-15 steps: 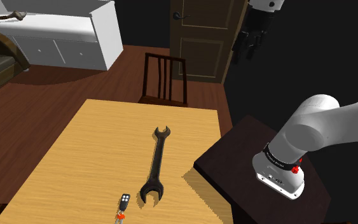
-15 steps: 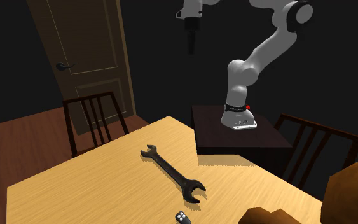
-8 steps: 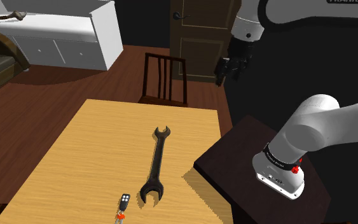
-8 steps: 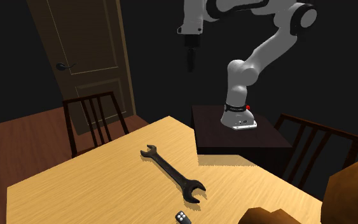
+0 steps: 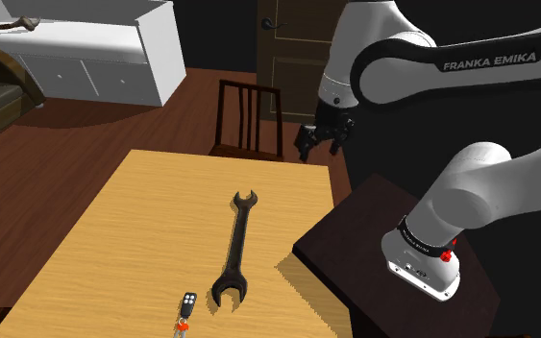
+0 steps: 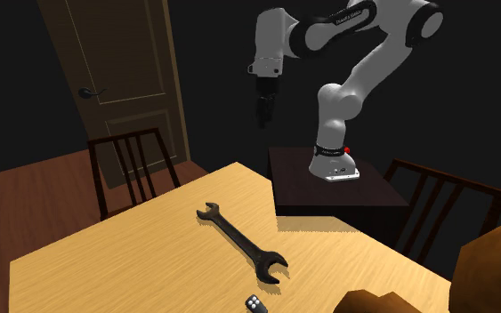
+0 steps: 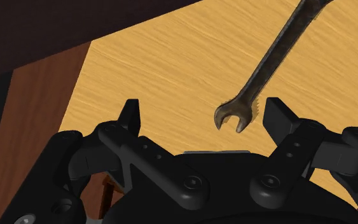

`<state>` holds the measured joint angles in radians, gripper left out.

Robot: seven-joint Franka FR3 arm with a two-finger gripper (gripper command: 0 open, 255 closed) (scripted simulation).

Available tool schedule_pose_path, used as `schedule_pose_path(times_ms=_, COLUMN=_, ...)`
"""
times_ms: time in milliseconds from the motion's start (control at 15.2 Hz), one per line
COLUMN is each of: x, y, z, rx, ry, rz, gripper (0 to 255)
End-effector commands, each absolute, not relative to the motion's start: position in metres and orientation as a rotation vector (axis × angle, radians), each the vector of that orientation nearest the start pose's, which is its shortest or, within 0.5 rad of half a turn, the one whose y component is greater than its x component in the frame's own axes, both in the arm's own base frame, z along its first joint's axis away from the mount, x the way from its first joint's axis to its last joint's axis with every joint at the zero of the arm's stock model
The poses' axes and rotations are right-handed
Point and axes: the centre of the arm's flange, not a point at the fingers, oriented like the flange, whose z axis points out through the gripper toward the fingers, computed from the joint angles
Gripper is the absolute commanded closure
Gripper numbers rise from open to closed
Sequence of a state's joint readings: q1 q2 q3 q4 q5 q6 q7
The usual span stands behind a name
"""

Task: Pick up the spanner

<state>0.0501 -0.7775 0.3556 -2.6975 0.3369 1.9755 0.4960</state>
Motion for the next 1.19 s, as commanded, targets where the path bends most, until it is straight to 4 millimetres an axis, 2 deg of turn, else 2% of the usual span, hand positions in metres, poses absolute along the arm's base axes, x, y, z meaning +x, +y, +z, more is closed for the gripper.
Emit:
schedule_pose_path(times_ms=0, x=0.299, y=0.165, z=0.421, rx=-3.023, ry=0.535, rz=-0.019, gripper=0)
schedule_pose_path(times_ms=528, x=0.320, y=0.230, z=0.339, rx=-2.992, ry=0.752, rz=-0.021, gripper=0)
schedule_pose_path(times_ms=1122, x=0.354, y=0.298, z=0.245, rx=-2.940, ry=0.995, rz=-0.024, gripper=0)
